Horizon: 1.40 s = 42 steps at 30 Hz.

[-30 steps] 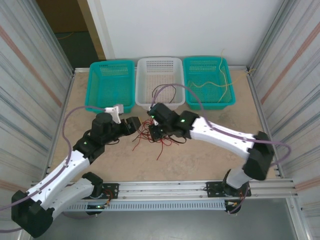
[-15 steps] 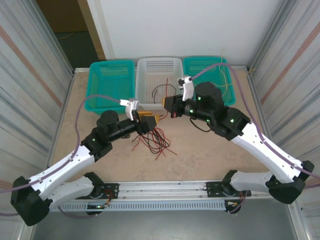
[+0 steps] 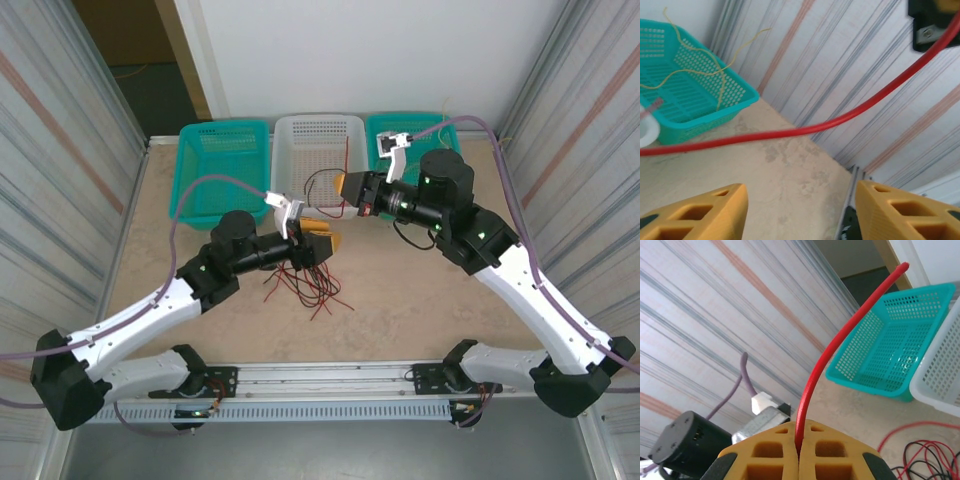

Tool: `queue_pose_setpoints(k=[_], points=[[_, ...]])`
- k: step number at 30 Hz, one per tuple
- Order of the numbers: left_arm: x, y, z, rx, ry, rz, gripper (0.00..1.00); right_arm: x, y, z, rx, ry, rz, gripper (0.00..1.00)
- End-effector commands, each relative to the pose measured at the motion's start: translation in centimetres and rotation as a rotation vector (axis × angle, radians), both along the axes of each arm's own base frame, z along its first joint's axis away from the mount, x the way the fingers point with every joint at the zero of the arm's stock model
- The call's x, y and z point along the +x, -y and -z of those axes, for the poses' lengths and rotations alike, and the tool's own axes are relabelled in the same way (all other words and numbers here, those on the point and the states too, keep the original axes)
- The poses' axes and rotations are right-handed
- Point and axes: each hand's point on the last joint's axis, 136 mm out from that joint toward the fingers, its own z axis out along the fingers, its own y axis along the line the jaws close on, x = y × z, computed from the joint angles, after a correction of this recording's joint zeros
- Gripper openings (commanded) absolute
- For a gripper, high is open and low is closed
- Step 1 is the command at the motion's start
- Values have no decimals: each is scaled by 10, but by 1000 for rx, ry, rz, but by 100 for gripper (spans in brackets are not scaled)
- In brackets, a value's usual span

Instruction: Untangle the cables

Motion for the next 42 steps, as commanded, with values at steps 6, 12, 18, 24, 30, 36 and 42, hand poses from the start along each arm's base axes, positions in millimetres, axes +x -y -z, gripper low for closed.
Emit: queue_pose_setpoints(k=[6,12,18,24,30,36,42], points=[[-1,-55,-58,119,379,-265,69,-10,5,-20,99,-5,-69,0],[-8,-49,-53,282,499,-170,81,-12,-2,-17,92,-18,-126,1],[2,-29,-40,384,525,-103,79,-20,-9,-22,110,-17,-195,1],[0,-23,-50,340,573,-89,74,-33,-18,-24,115,-21,-300,0],[-10,-22,-53,284,566,-59,56,-36,-17,-28,130,-1,-306,0],[-17,-14,-43,238,498,-5,38,-34,-19,-31,163,-1,-311,0],[-18,-7,-41,163,427,1,15,-25,-11,-23,171,-16,-242,0]])
